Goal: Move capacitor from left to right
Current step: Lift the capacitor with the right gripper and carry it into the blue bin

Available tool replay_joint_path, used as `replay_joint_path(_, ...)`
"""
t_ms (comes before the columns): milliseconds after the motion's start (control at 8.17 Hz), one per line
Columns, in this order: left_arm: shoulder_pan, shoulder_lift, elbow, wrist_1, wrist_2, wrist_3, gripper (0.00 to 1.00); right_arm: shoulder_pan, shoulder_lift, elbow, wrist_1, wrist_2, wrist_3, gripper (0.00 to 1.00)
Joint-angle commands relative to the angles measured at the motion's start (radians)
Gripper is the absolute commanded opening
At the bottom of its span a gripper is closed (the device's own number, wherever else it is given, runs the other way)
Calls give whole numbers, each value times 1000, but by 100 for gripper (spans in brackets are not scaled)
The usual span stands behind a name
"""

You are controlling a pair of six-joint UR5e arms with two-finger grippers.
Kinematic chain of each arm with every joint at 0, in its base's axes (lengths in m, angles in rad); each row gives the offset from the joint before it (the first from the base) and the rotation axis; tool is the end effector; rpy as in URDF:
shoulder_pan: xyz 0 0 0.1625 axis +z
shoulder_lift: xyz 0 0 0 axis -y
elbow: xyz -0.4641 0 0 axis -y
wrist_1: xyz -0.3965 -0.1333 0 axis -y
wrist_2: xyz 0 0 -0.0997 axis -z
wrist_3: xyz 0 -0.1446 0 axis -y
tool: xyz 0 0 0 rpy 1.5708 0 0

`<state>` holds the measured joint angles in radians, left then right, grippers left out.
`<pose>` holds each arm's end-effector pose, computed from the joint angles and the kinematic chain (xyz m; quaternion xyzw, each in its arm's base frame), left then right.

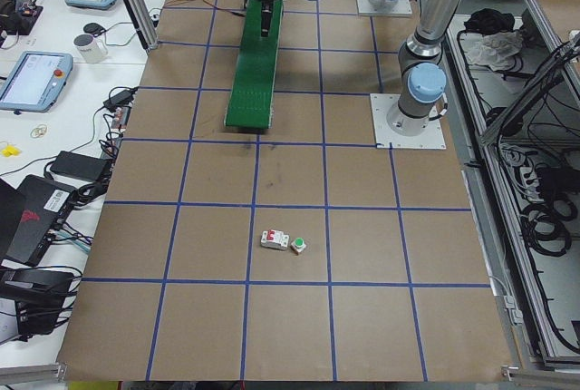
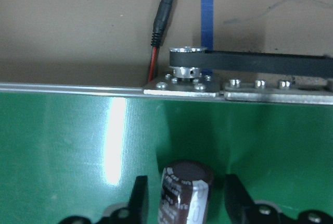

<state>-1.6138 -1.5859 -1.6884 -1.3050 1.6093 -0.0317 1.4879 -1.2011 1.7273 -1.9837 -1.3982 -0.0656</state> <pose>-0.1499 -0.5120 0.4441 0.0044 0.9976 -0.0672 0.0167 0.1084 -0.6046 0.2433 0.0135 0.9946 0.0499 0.0900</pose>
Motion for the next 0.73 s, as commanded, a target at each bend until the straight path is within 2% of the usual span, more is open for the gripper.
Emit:
replay_joint_path(0,0,0,0,0,0,-1,100,0,0,-3,-3,-91,-40,0)
replay_joint_path(122,0,0,0,0,1,-1,100,-2,-8,-26,-4,-116,-63,0)
replay_joint_path(367,0,0,0,0,0,-2,100,-37,-12,-160,-9,-220,-106,0)
replay_joint_path(612,0,0,0,0,0,-2,100,-179,-31,-186,-6,-226,-257,0)
